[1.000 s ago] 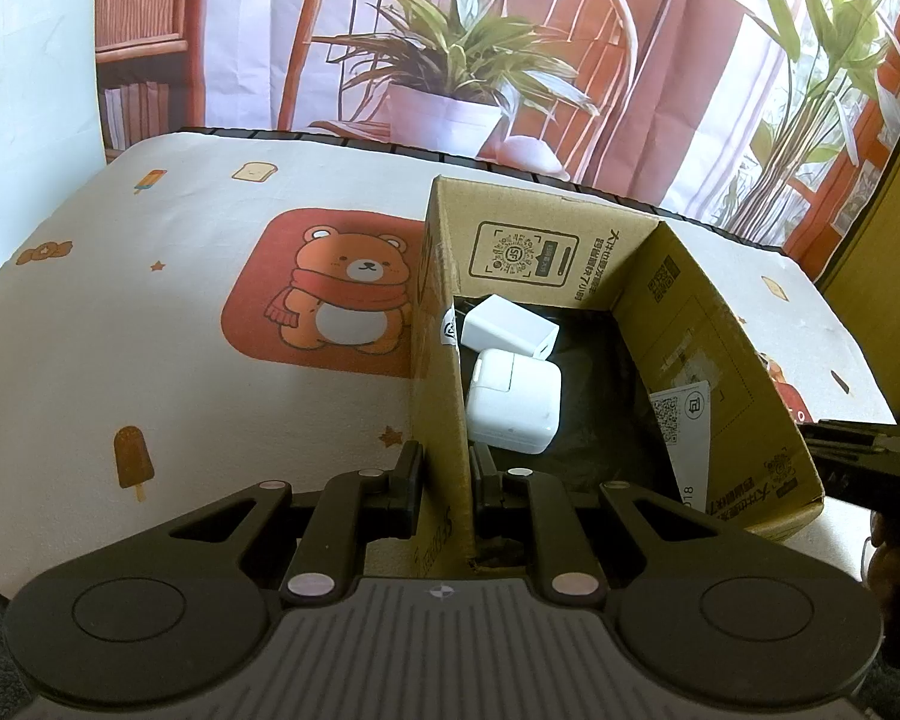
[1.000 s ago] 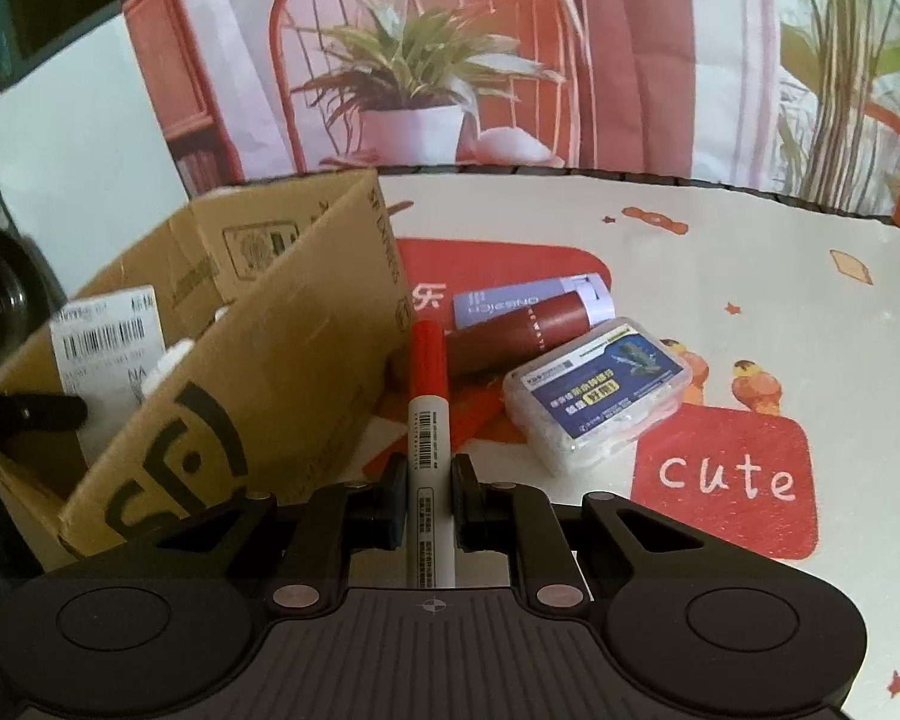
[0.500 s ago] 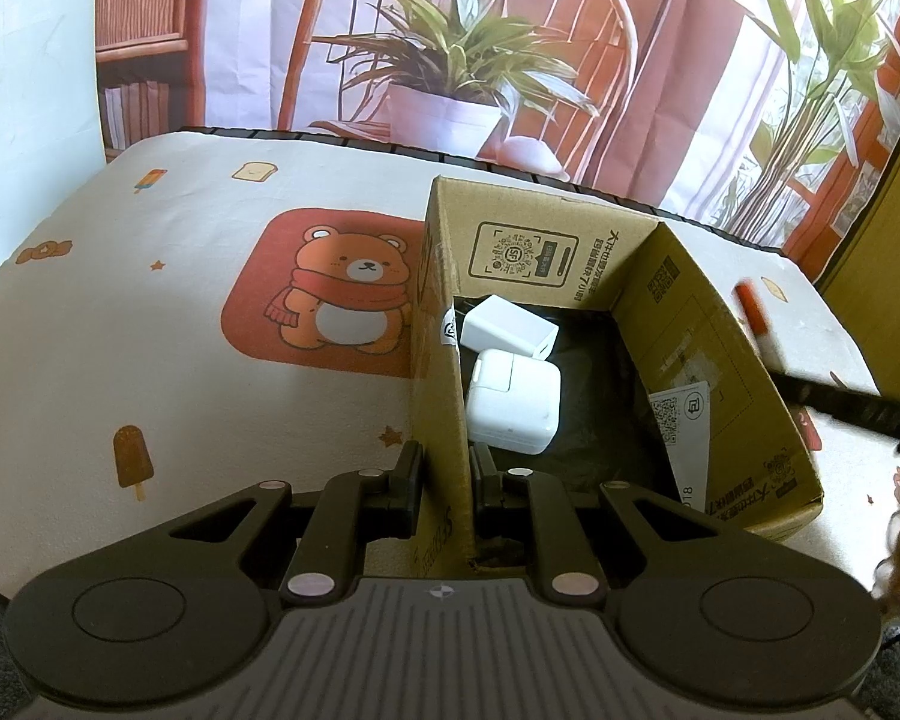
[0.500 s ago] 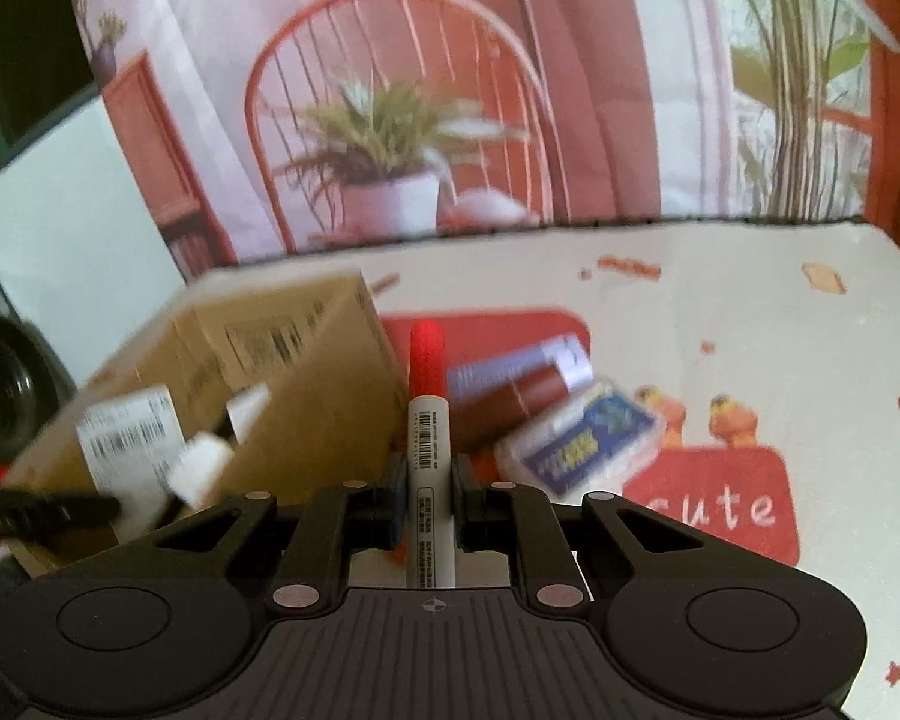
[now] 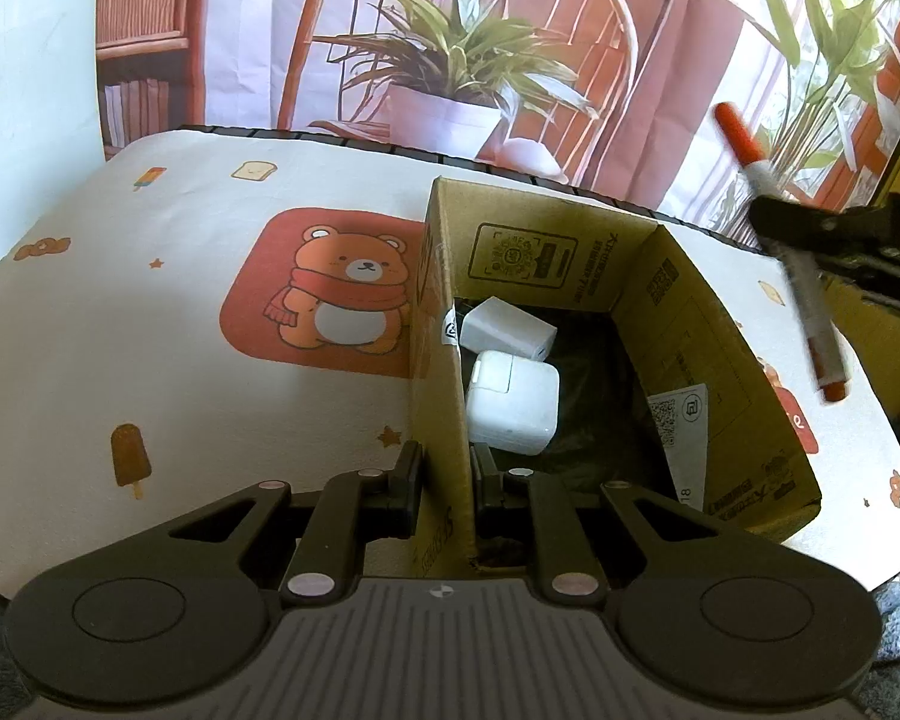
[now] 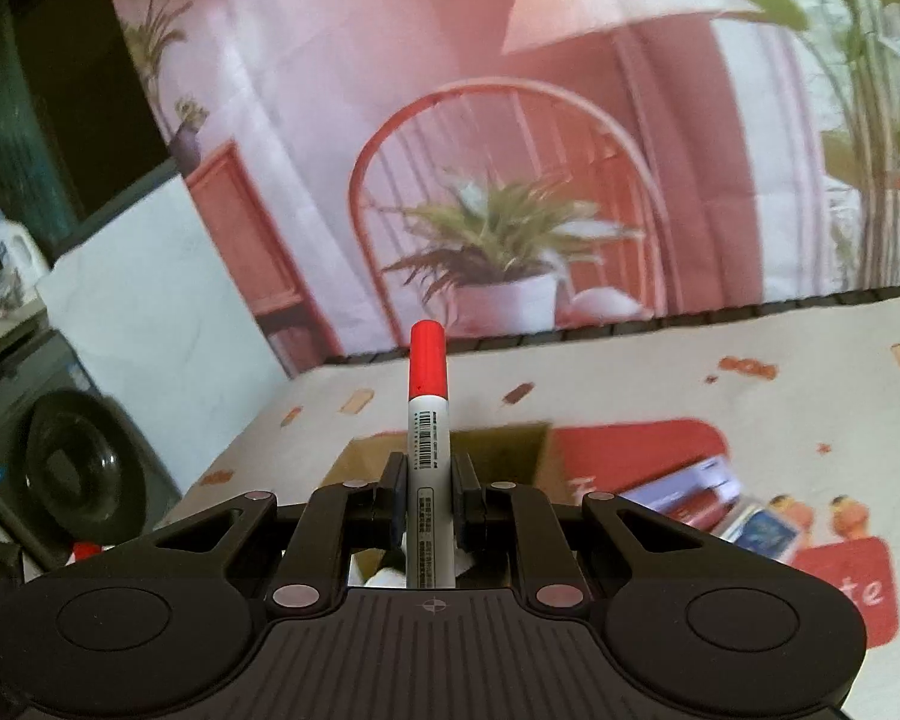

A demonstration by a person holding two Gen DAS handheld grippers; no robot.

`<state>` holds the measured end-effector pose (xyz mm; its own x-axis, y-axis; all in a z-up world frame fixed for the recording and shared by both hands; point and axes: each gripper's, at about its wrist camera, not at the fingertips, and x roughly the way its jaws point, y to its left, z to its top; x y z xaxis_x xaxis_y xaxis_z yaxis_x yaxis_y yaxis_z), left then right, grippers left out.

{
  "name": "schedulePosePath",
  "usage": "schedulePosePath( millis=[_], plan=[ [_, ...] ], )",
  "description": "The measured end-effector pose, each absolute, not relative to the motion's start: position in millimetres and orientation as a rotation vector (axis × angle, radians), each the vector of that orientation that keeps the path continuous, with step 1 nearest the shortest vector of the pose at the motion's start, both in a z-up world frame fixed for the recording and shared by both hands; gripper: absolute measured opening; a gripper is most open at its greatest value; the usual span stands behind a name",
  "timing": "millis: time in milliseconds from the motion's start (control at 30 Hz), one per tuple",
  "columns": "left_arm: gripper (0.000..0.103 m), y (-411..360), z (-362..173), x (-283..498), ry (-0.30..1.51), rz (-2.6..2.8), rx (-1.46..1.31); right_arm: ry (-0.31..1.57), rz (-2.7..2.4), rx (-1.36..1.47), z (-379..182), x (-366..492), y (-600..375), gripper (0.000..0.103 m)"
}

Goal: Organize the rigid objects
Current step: 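Carry the marker over the box and drop it in with the right gripper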

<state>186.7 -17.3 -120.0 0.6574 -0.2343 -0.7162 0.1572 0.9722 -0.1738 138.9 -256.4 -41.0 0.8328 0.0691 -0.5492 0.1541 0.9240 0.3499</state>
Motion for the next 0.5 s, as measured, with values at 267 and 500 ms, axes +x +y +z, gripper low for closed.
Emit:
schedulePosePath(
  millis=[267,500],
  plan=[
    [0.018,-16,-120,187,0.823,-0.225,-0.106,0.698,-0.068,0.434,-66,151,-227,0.014],
    [0.018,-16,-120,187,0.822,-0.226,-0.111,0.746,-0.094,0.407,-74,153,-218,0.014]
  ],
)
